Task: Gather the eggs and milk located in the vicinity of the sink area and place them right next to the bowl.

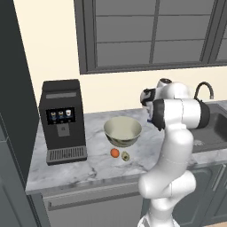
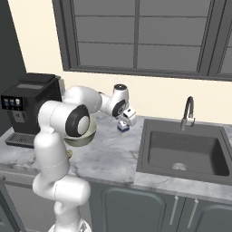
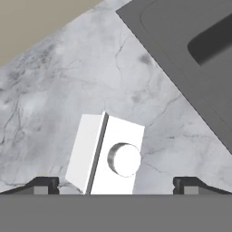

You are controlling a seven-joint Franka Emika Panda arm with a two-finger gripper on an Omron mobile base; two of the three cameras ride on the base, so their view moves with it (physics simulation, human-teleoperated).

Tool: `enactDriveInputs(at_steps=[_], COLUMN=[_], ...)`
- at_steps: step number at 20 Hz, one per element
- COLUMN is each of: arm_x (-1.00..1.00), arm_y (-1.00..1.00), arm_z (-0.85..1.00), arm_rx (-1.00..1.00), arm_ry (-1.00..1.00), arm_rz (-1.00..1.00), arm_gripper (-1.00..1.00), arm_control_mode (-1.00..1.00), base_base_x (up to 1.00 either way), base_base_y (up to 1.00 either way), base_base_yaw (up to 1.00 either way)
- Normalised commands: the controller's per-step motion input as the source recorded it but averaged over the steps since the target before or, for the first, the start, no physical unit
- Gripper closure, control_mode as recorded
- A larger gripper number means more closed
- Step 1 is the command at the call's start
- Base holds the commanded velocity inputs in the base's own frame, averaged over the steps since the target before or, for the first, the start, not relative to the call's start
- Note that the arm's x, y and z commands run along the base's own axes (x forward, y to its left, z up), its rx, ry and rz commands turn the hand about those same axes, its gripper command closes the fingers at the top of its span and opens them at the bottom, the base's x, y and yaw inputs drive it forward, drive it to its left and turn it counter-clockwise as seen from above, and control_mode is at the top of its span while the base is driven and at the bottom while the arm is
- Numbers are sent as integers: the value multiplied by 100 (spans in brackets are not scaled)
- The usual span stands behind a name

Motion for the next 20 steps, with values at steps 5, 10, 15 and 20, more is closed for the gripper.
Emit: enactDriveInputs(at_steps=[5, 10, 15, 20], arm_x=[15, 14, 12, 13], arm_y=[0, 0, 0, 0], arm_z=[-17, -23, -22, -16], arm_rx=[0, 0, 0, 0], arm_ry=[0, 0, 0, 1], arm_rz=[0, 0, 0, 0], arm_gripper=[-100, -100, -100, 100], arm_control_mode=[-100, -100, -100, -100], base_base_x=[0, 0, 0, 0], base_base_y=[0, 0, 0, 0], base_base_yaw=[0, 0, 0, 0])
